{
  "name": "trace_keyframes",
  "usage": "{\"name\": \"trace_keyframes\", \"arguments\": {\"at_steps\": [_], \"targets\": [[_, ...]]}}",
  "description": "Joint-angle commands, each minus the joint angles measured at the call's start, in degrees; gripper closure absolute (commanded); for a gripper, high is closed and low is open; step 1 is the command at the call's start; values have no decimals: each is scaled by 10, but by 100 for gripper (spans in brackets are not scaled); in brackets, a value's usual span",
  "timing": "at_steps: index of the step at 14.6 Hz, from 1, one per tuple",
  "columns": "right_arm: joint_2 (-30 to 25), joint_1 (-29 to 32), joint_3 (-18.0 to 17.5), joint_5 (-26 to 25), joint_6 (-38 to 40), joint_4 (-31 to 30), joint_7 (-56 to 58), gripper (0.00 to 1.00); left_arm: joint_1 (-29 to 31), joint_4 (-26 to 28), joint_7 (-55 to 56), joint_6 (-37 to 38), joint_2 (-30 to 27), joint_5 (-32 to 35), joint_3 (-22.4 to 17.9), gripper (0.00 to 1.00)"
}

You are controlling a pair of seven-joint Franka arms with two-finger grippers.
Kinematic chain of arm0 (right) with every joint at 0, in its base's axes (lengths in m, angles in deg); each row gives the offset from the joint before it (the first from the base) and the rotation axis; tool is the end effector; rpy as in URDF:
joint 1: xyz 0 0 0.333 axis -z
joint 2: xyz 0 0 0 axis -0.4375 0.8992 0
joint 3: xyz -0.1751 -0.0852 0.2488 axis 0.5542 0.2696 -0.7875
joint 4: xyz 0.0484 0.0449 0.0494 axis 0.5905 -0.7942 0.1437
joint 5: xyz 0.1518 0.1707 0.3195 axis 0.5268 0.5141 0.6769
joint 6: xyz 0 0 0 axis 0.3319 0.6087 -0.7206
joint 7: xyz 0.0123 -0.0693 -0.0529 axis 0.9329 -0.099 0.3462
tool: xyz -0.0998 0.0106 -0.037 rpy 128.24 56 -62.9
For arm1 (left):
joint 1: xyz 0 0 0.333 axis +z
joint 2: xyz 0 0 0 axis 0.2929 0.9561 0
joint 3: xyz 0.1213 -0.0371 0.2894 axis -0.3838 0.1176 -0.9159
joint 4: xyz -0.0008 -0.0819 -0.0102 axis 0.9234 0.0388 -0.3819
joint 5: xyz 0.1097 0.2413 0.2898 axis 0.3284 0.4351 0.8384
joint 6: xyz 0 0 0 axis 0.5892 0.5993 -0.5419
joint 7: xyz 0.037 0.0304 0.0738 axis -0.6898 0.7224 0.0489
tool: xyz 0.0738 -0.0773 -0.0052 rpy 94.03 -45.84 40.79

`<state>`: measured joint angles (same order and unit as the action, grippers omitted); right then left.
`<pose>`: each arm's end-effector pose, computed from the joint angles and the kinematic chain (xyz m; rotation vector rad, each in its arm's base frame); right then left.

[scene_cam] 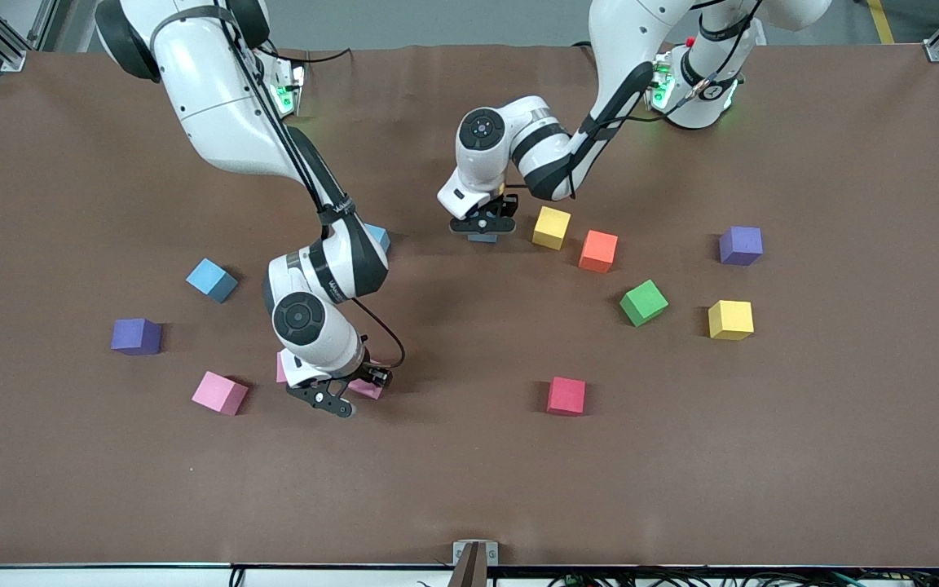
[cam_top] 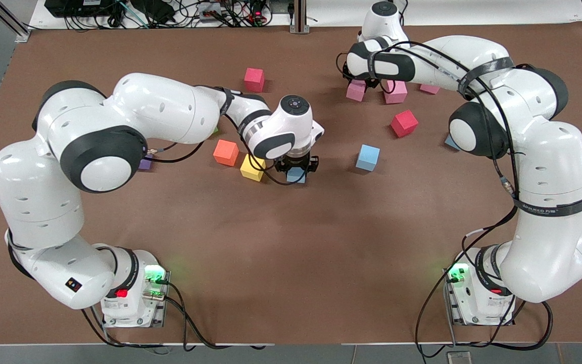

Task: Arrange 11 blocks into digit 3

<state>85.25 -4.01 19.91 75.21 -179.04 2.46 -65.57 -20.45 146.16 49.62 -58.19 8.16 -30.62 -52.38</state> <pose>0.6633 0.3097 0.2103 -3.0273 0.6132 -0.0428 0.3320 -0.5073 0.1933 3.1282 -0.0179 -0.1500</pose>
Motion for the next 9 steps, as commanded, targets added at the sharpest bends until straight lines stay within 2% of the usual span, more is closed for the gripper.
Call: {"name": "trace_keyframes", "arguments": {"at_steps": [1,6,9], "targets": [[4,3,-2,11,2,6,2,63,9,-11,11,-5,6,12,1,0],[-12,3,-1,12,10,7,-1,94,25,-11,59,17,-39,12,3,0],[-20,-1,3,9,47,8,-16,100,55,-12,78,47,-88,2,8,0]]}}
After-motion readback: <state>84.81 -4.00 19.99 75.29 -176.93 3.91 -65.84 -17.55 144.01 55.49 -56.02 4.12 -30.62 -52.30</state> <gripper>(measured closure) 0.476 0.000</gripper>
